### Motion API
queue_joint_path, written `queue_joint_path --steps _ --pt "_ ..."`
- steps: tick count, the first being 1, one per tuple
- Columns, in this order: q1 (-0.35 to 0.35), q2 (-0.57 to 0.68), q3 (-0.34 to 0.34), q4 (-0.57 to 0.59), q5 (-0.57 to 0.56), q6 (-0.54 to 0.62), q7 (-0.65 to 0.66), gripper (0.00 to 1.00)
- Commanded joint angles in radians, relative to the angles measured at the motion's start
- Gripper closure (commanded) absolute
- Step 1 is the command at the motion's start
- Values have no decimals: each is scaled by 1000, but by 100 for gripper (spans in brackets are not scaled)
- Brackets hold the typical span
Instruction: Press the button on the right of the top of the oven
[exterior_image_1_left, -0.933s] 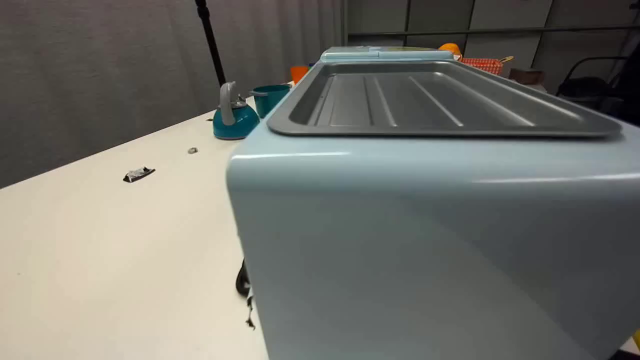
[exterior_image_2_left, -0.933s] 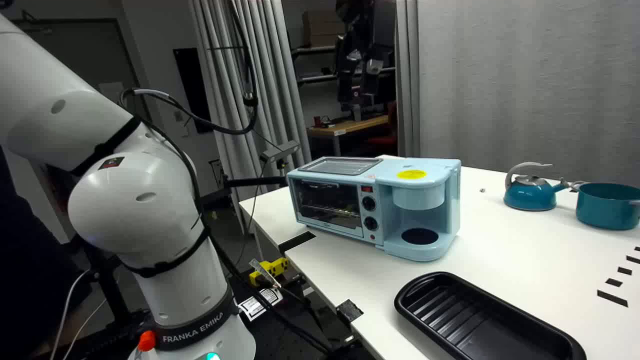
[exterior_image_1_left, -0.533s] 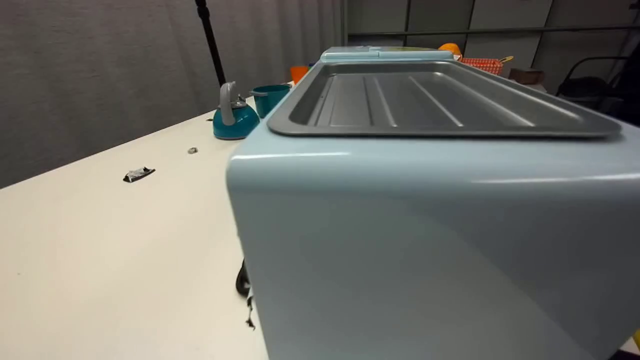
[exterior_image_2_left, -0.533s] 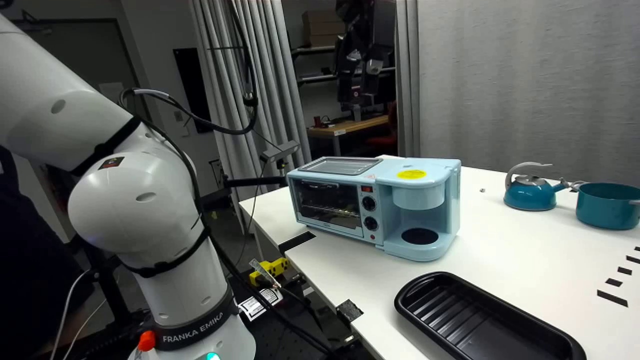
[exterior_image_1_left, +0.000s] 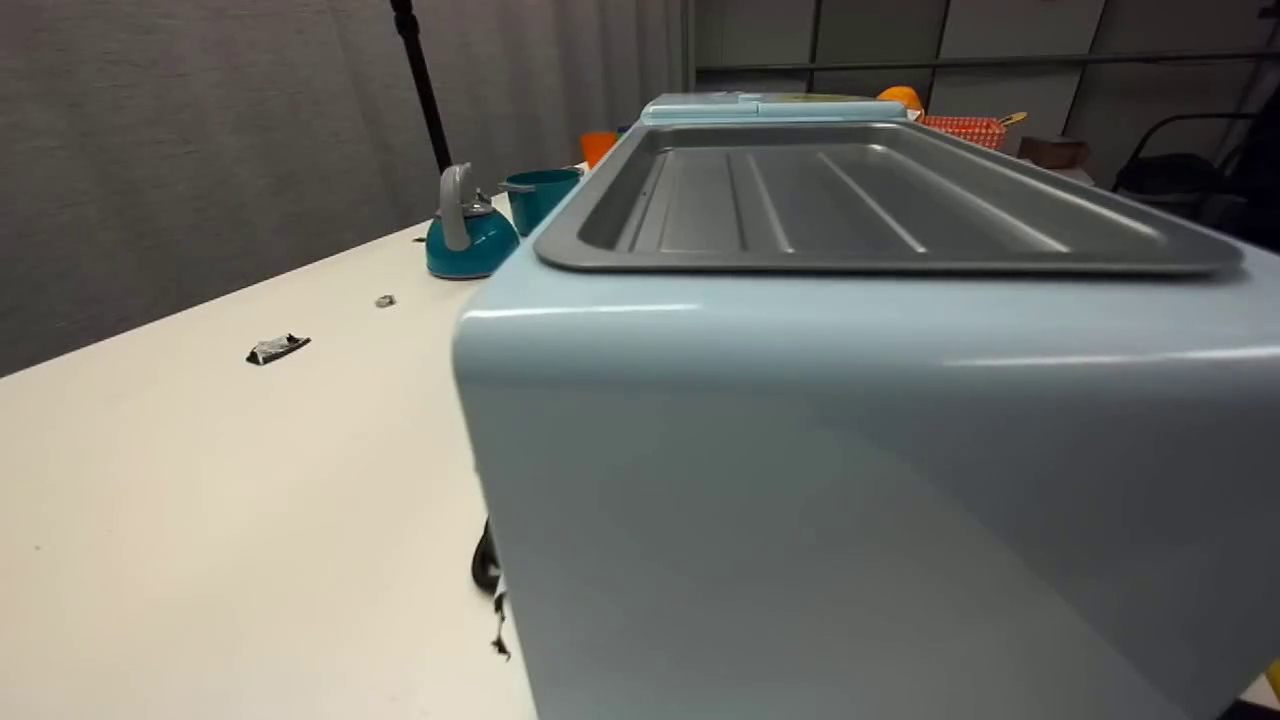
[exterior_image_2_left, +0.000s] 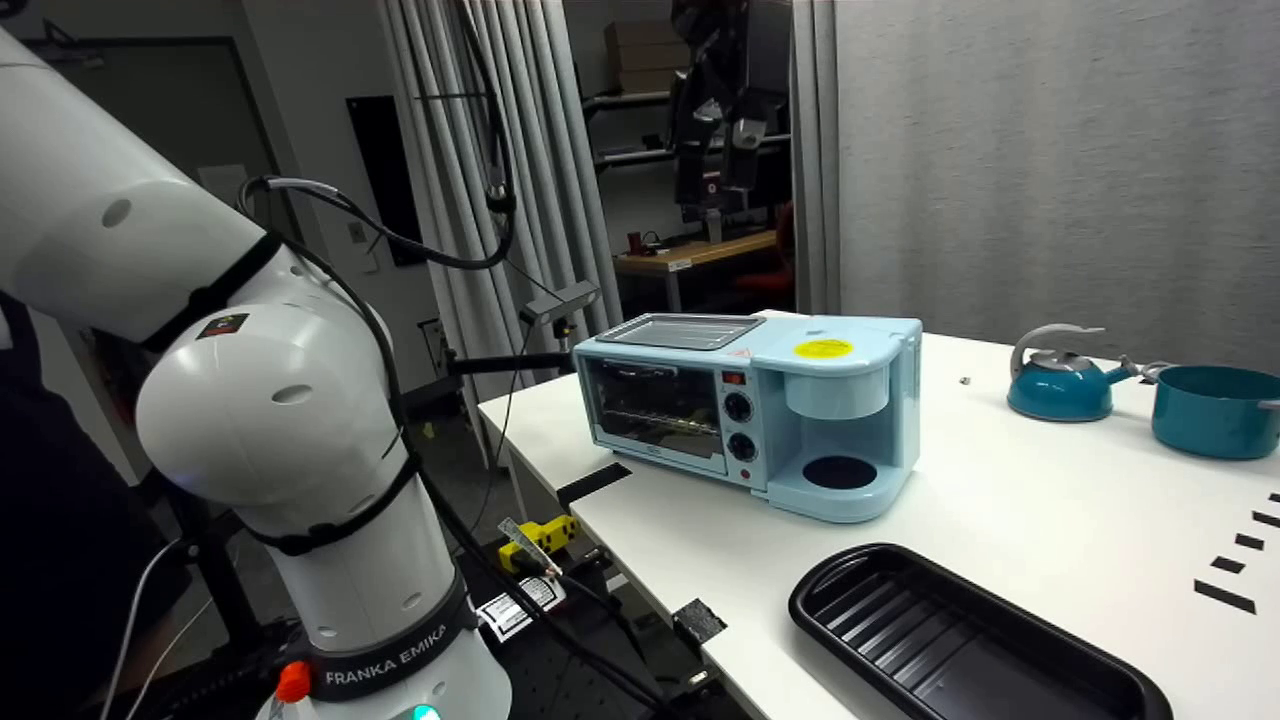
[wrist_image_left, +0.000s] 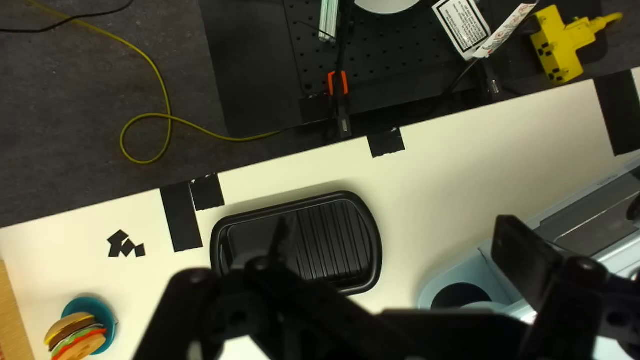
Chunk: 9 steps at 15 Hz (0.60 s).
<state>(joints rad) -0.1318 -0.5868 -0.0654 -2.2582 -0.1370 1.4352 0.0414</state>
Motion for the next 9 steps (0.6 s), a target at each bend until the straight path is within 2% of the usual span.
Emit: queue_joint_path --steps 1,5,9 --pt "10 1 -8 3 -3 -3 4 0" --pt "13 4 -8 1 -3 15 0 0" --pt "29 31 -7 -6 0 114 -15 0"
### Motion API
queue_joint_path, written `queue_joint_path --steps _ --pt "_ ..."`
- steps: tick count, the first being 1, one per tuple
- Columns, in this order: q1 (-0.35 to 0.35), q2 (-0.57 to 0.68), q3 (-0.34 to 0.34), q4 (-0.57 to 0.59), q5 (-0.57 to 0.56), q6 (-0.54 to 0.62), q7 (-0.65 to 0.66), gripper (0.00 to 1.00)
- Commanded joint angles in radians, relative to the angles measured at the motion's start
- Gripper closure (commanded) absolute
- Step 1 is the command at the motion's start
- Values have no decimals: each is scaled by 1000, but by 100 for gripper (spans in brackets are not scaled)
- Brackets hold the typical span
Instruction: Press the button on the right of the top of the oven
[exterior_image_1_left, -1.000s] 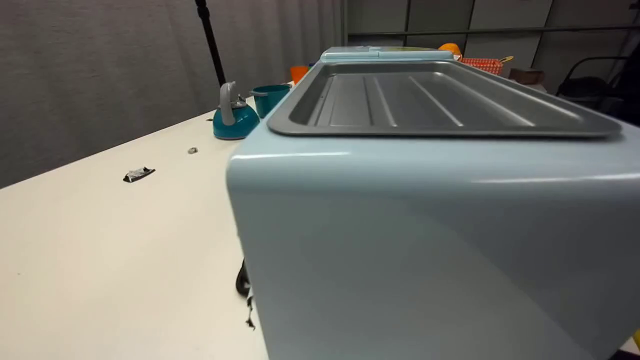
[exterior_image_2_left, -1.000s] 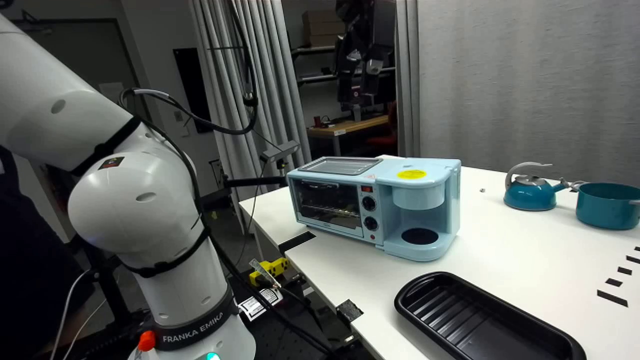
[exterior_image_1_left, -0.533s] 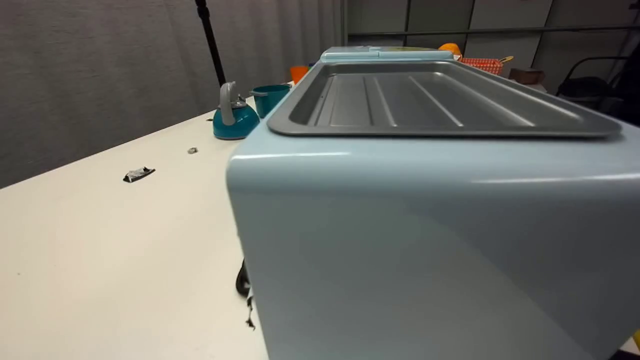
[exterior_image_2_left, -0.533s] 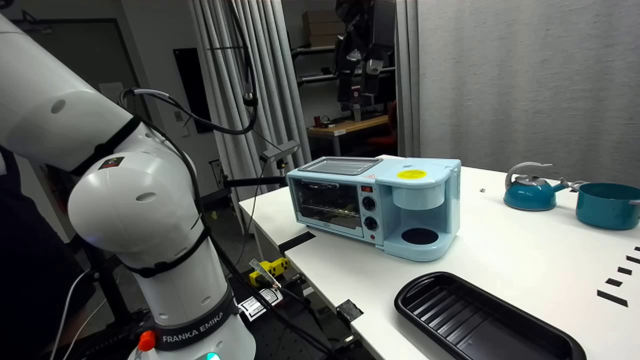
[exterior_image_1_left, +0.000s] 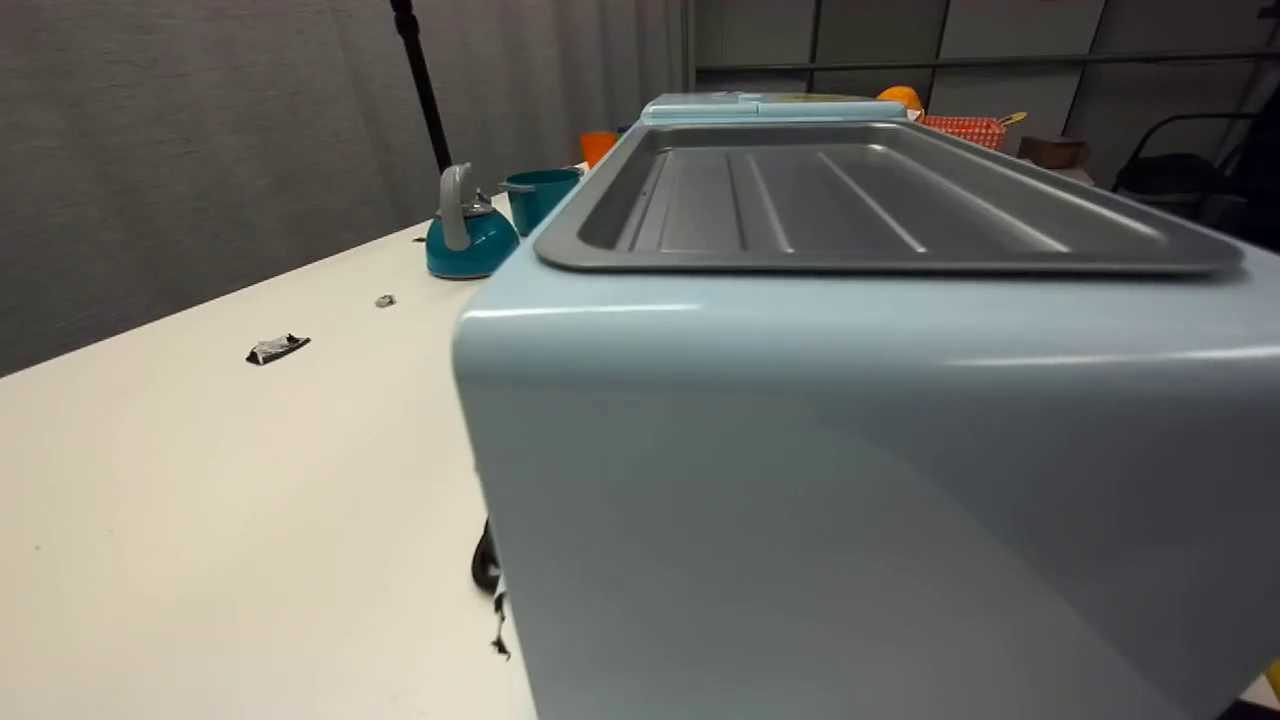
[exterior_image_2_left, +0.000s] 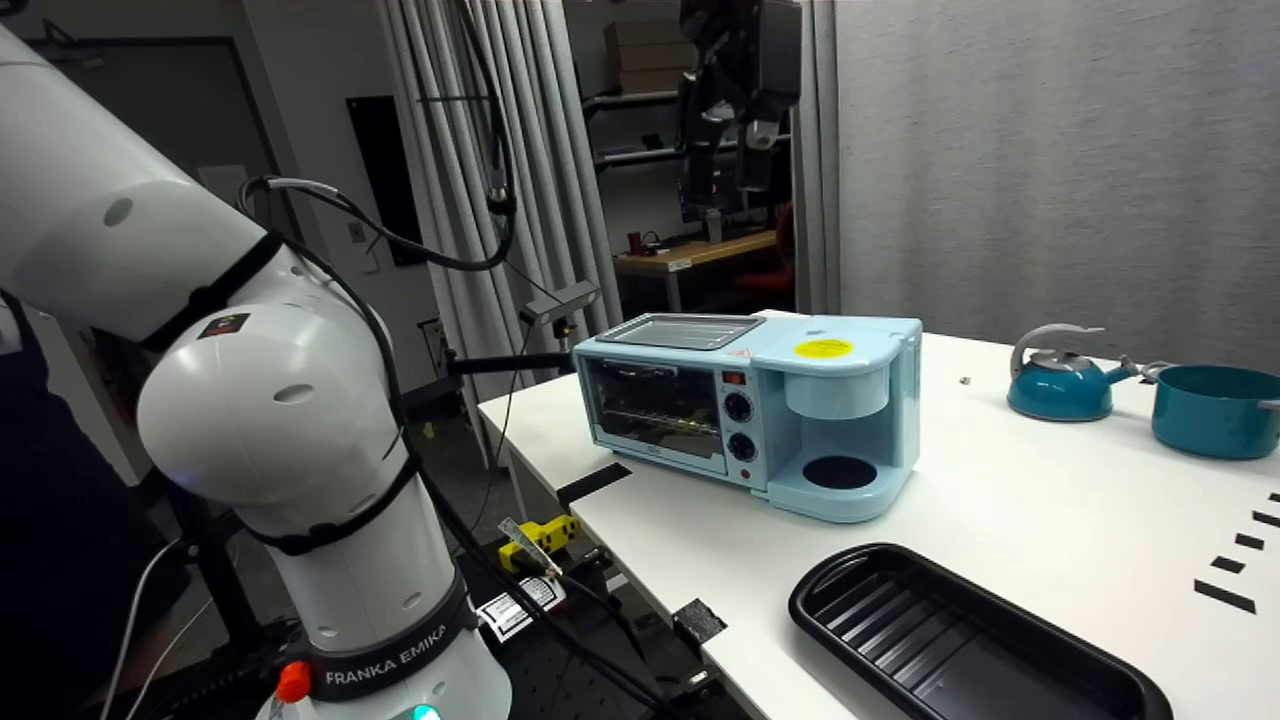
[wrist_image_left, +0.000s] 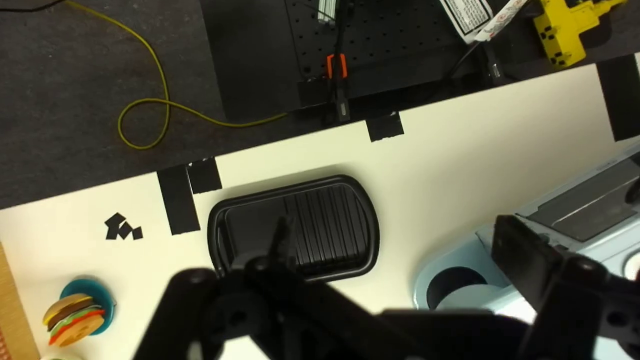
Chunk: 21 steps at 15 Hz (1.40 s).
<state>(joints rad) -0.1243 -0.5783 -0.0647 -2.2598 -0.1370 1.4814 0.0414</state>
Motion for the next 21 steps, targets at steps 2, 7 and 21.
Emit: queue_joint_path --steps 2,7,21 --pt "30 47 1 -1 -1 127 -14 0" --pt "62 159 29 38 5 242 -13 0" --pt "145 368 138 236 26 301 27 0"
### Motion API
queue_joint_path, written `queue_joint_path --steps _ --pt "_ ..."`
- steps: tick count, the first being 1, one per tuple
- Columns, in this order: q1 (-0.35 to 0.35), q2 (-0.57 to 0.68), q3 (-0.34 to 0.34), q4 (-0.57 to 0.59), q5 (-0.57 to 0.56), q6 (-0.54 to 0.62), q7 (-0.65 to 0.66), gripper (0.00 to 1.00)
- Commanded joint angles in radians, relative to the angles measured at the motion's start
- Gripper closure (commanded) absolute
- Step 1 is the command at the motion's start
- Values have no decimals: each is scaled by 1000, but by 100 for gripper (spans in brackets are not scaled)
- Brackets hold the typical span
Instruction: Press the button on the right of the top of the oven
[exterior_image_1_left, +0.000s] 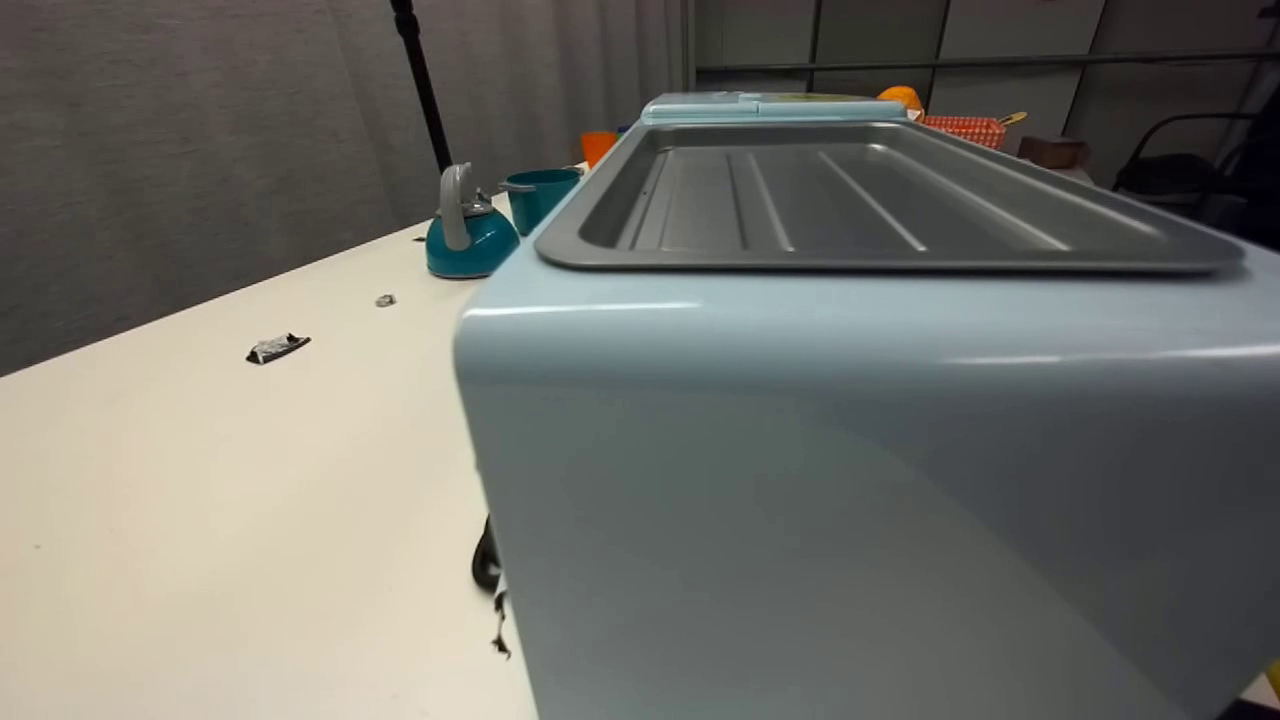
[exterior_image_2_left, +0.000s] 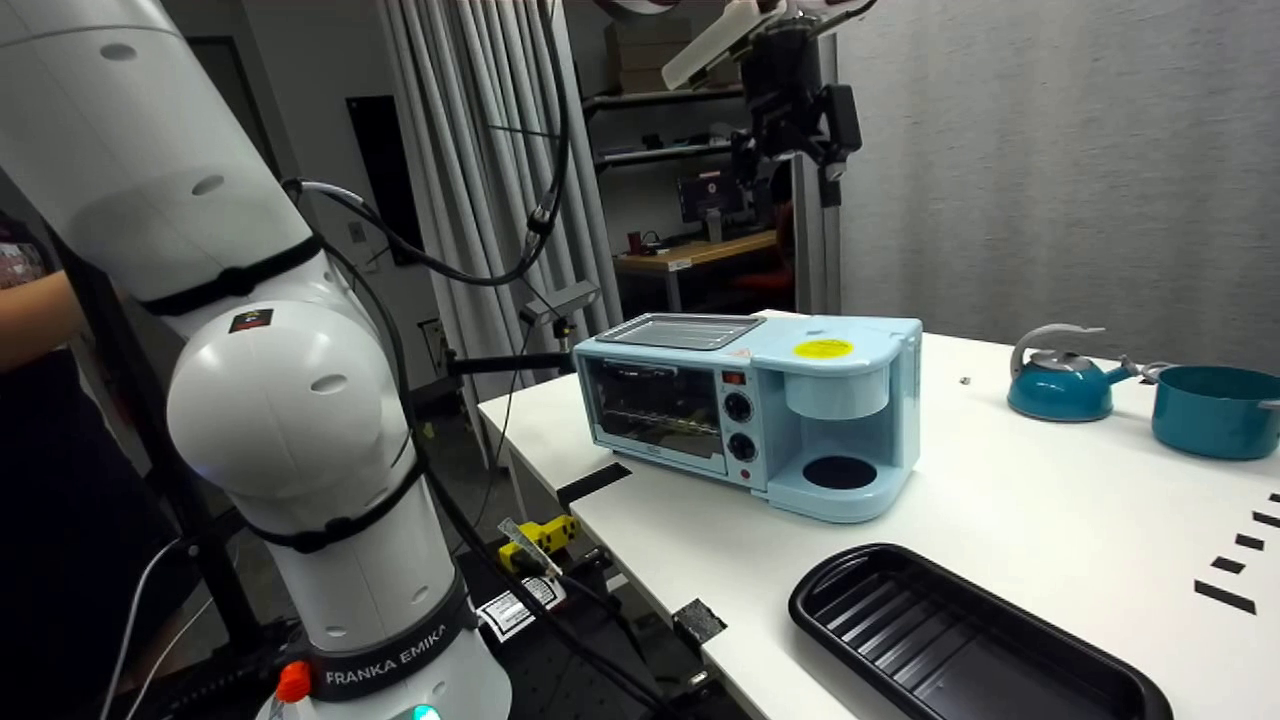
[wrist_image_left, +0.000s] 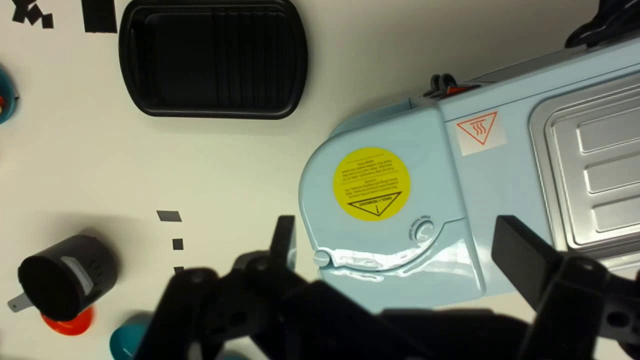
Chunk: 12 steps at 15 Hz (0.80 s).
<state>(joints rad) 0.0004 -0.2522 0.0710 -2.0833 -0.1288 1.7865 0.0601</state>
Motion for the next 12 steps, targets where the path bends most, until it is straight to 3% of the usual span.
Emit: queue_joint_path --steps 1,12 --pt "25 48 3 66 24 1 5 0" --pt "36 63 3 63 55 79 -2 0"
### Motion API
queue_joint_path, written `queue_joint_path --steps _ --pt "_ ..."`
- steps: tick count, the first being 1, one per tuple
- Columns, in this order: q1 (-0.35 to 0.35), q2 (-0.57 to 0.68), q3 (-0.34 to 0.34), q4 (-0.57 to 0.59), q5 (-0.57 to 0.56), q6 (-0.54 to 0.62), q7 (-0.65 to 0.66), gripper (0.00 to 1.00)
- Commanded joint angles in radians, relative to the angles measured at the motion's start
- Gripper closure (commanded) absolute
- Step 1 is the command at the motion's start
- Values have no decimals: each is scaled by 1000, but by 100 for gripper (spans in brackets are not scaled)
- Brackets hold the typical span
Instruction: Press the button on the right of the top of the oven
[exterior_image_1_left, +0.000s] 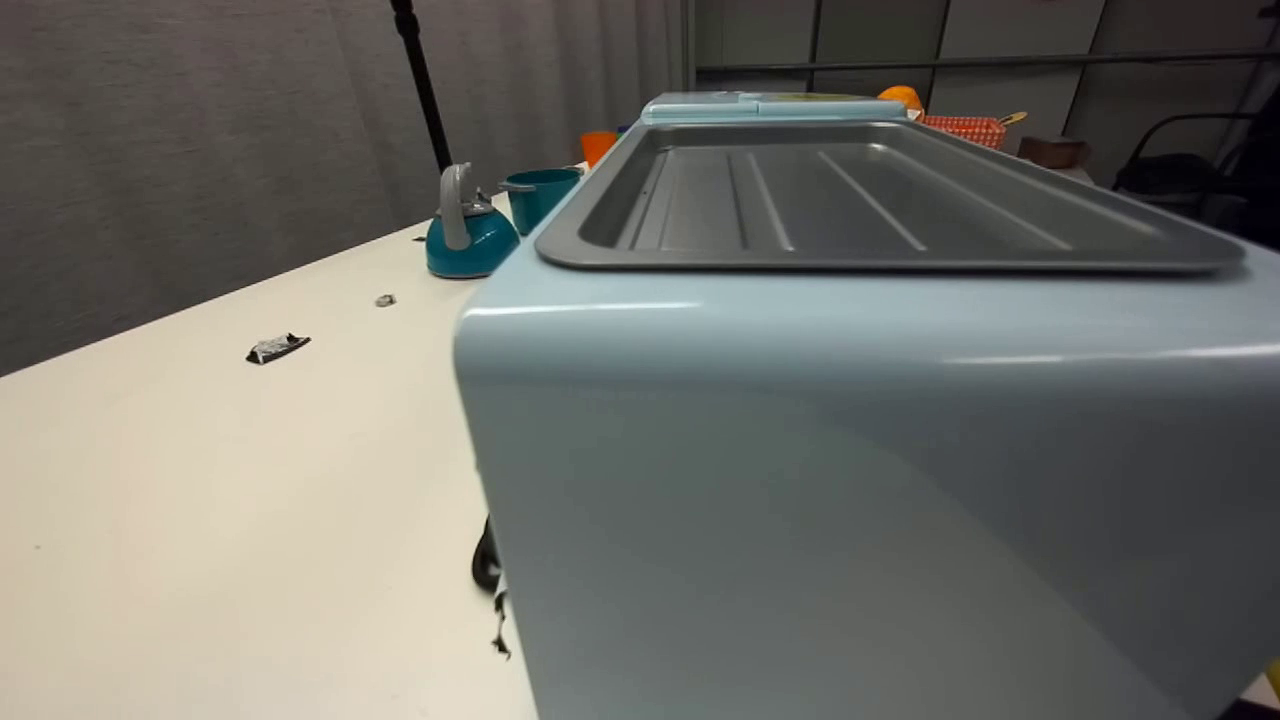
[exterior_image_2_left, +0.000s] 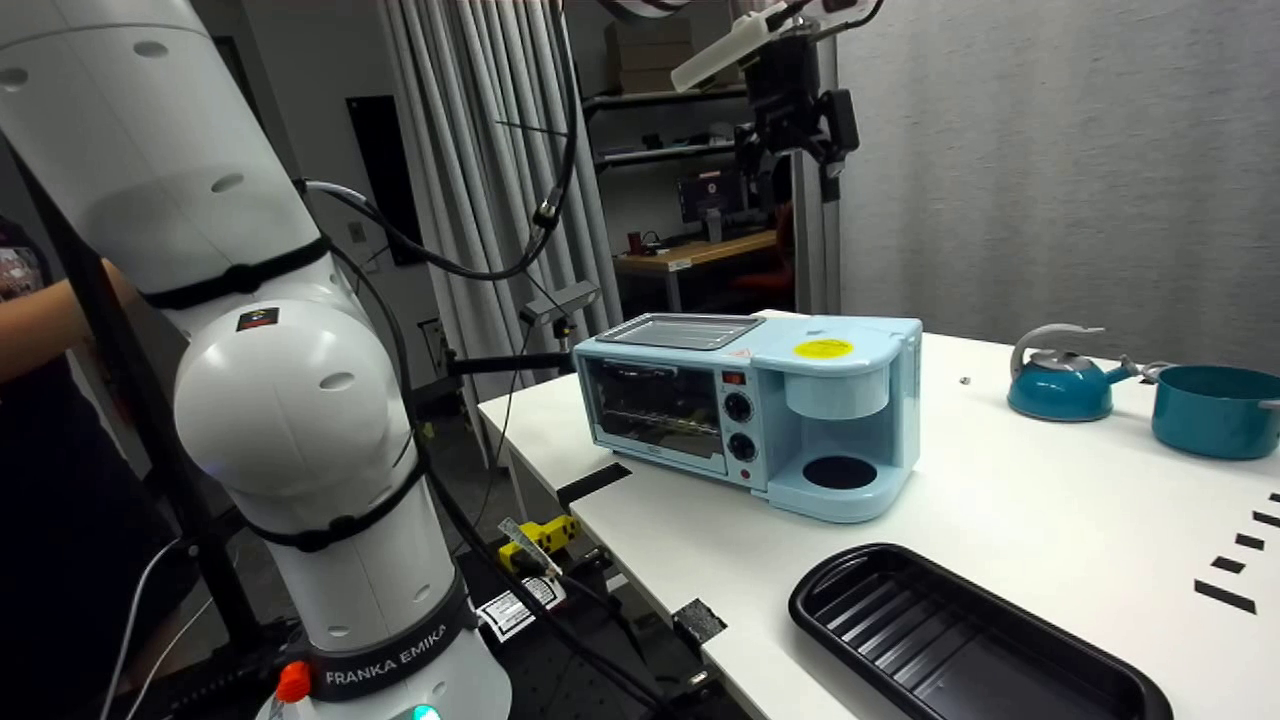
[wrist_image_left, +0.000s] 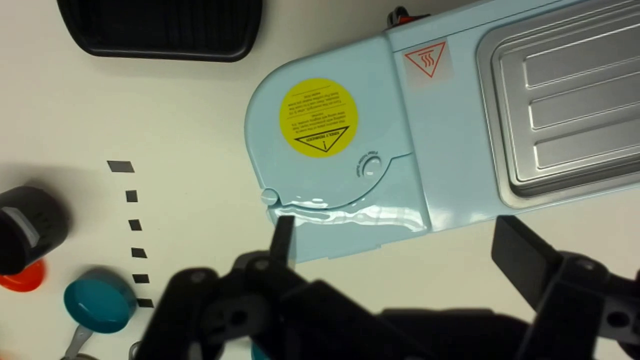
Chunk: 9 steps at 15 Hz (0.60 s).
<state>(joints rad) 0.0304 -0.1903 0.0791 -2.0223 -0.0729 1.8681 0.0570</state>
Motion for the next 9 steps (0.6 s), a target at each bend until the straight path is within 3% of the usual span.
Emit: queue_joint_path --steps 1,9 --pt "7 2 -5 3 -1 -3 1 0" --pt "7 4 -6 3 -14 -1 -12 0"
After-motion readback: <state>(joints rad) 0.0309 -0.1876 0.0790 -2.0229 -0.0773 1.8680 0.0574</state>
